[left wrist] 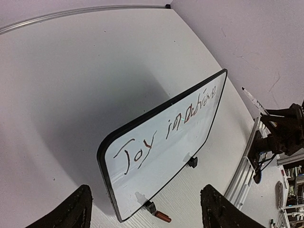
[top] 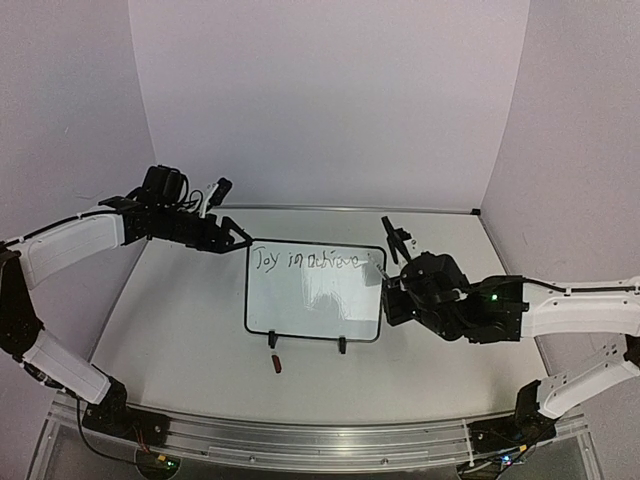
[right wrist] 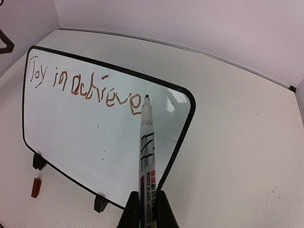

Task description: Write a sentence on the whiteboard

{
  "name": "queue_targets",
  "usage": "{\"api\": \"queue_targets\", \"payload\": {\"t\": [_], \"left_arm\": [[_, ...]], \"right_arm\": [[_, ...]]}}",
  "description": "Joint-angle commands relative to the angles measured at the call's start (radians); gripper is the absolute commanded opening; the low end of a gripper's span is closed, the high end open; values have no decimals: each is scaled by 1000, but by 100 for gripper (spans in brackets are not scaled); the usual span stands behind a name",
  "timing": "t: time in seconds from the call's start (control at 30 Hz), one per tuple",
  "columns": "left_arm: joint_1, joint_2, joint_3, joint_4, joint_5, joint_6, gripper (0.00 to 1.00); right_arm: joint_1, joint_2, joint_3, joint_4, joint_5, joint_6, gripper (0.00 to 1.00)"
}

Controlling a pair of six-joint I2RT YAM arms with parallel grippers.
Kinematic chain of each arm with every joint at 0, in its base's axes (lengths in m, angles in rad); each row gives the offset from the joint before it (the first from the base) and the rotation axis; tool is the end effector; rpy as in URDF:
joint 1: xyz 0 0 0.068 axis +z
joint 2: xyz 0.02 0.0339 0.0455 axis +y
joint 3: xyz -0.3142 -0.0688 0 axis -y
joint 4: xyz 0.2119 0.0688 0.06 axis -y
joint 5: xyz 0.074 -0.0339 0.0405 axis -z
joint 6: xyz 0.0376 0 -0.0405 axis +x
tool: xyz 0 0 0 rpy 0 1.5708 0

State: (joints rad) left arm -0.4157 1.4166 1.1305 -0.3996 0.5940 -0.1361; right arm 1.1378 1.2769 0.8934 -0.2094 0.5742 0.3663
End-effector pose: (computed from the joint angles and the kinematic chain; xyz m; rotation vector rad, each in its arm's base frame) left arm 0.2416 -0.1296 0.3551 0.6420 2.2010 -0.9611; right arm 0.1173 0.2052 0.3316 -0.4725 2.0184 0.3027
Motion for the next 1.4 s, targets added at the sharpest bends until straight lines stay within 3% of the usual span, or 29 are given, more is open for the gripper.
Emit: {"api": "queue_targets", "payload": {"t": [0.0, 0.4, 0.67, 1.07, 1.37], "left_arm": [[54, 0, -1, 42, 78, -22, 79], [62, 84, 32, -42, 92, 44, 79], [61, 126, 35, -49, 118, 64, 78], [59, 165, 44, -41, 111, 50, 64], [51, 178, 46, -41, 84, 43, 51]], "right_arm": [[-6, -46, -41, 91, -40, -40, 0], [-54, -127, -174, 250, -149, -75, 0], [-54, -81, -152, 256, -166, -86, 0], [-64, 23, -78, 215, -101, -65, 0], [-98, 35, -61, 211, -145, -71, 0]]}}
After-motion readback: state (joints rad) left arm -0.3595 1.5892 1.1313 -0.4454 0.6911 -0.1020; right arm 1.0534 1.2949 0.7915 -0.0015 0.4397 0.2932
